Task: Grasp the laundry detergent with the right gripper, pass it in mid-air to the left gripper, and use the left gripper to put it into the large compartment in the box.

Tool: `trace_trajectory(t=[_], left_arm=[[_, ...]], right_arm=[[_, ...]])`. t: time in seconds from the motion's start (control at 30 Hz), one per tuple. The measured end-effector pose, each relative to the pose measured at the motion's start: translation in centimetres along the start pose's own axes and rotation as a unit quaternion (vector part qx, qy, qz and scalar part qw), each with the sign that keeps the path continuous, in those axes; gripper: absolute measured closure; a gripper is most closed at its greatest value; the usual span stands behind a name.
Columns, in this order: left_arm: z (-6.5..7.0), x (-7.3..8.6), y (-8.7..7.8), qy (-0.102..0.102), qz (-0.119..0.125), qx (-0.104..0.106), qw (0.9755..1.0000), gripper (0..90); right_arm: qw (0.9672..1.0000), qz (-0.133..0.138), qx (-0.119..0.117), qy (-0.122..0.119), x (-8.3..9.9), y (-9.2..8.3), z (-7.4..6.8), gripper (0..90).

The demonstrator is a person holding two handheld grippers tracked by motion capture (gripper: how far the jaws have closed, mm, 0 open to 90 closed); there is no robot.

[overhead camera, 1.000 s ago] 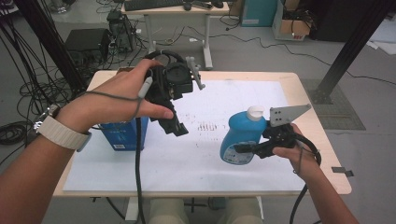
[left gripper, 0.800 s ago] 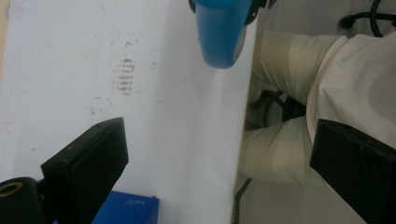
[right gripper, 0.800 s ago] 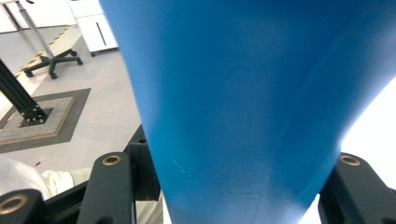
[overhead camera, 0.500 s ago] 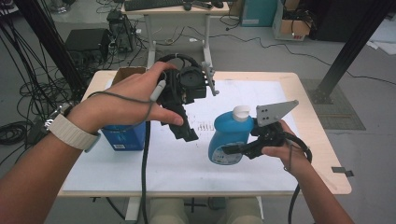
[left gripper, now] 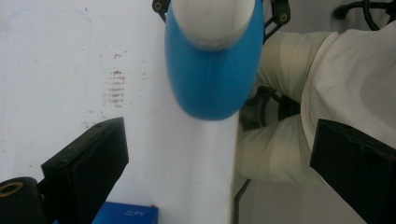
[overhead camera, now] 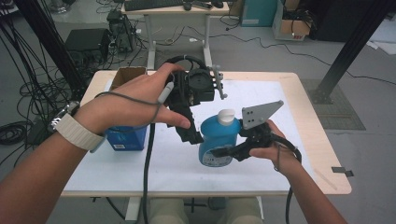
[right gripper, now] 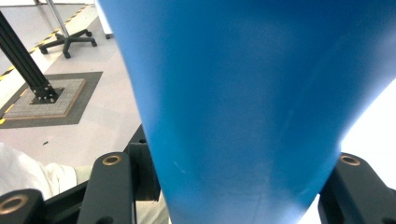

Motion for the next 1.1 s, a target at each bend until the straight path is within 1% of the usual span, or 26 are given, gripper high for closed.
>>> trace_trajectory(t=[0.13,0.17,0.2,0.43,0.53,0.87,1.1], left_arm=[[-0.1,-0.1,0.2,-0.003,0.000,0.000,1.0000,4.7],[-0.1,-0.1,0.3,-0.005,-0.001,0.000,1.0000,4.7],[-0.1,-0.1,0.4,-0.005,-0.001,0.000,1.0000,4.6],[-0.1,-0.3,0.8,-0.007,0.007,0.001,0.9999,4.6],[-0.1,-0.3,1.1,-0.009,0.006,0.006,0.9999,5.3],[-0.2,-0.4,1.5,-0.015,0.008,0.004,0.9998,5.4],[-0.2,-0.6,1.8,-0.015,0.009,0.008,0.9998,5.5]], right_arm=[[1.0000,-0.006,0.001,0.003,0.1,0.6,0.1,42.9],[1.0000,-0.007,-0.002,0.003,0.1,0.7,0.1,42.9],[1.0000,-0.006,0.001,0.002,0.1,0.9,0.1,42.9],[0.9999,-0.012,-0.005,0.001,0.2,1.7,0.1,42.9],[0.9999,-0.014,-0.006,0.001,0.2,2.0,0.1,43.0],[0.9999,-0.014,-0.007,0.006,0.3,2.5,0.3,43.0],[0.9998,-0.015,-0.008,0.005,0.2,2.7,0.3,43.0]])
Point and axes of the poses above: each handheld gripper's, and its own axes: y roughly forward along the jaws, x roughly out of its underside, z roughly to its right, the point moved 10 cm from there along y, roughly forward along the jaws, and after that the axes turned 6 degrees about -x, right-handed, at the moved point
